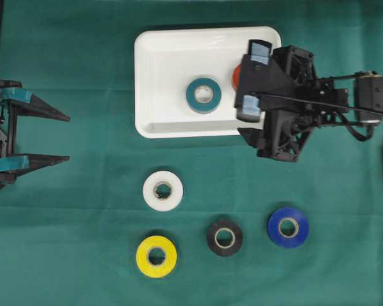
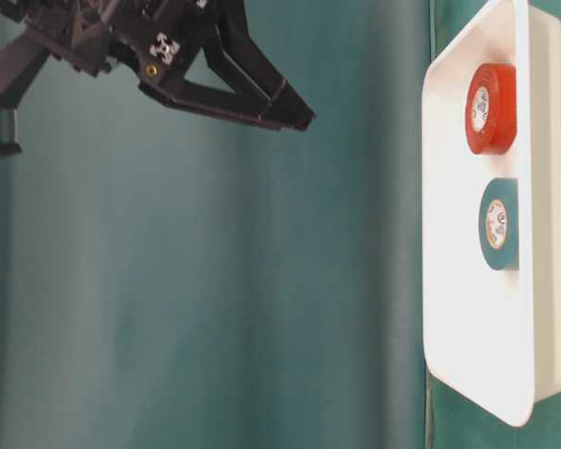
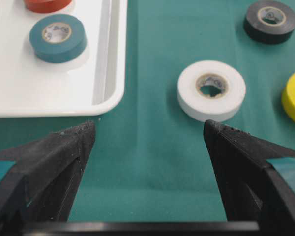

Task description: Pick up the tape from a random location and place it into the white case.

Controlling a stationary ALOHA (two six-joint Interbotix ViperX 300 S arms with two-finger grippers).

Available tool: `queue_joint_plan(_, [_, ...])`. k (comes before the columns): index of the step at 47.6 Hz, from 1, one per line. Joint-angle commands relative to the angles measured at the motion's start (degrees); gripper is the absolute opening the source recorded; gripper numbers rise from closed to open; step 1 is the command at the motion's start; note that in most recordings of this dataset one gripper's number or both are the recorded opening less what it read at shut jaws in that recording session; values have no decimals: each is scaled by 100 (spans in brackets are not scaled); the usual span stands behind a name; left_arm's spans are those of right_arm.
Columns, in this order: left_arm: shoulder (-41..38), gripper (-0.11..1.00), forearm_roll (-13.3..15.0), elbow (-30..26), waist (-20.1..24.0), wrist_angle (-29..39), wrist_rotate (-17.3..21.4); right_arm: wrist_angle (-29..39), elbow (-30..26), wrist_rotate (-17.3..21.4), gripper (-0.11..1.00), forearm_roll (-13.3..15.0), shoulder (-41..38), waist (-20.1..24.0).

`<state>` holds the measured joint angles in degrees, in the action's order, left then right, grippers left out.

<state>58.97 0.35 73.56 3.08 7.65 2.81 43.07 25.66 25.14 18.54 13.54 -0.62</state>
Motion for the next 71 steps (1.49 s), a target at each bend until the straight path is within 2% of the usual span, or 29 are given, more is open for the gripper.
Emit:
queue_joint_plan(1, [-44, 90, 9, -62, 18, -26, 0, -114, 62, 9, 90, -9, 334, 105])
queue_joint_plan(19, [-44, 90, 9, -70, 26, -53, -9, -809, 1187, 26, 90, -9, 1907, 185])
queue_joint_plan(40, [-35, 90, 9, -62, 35, -211, -9, -2021, 2971, 26, 90, -18, 3665, 185])
queue_joint_plan(49, [-44, 90, 9, -62, 35, -229, -9, -2540, 3762, 167, 89, -18, 4245, 185])
queue_joint_plan(61, [-44, 90, 18, -62, 35, -220, -9, -3164, 4509, 352, 89, -18, 4526, 185])
queue_joint_plan(71, [-44, 90, 9, -62, 35, -202, -9, -3656, 4781, 360, 89, -18, 4421, 149])
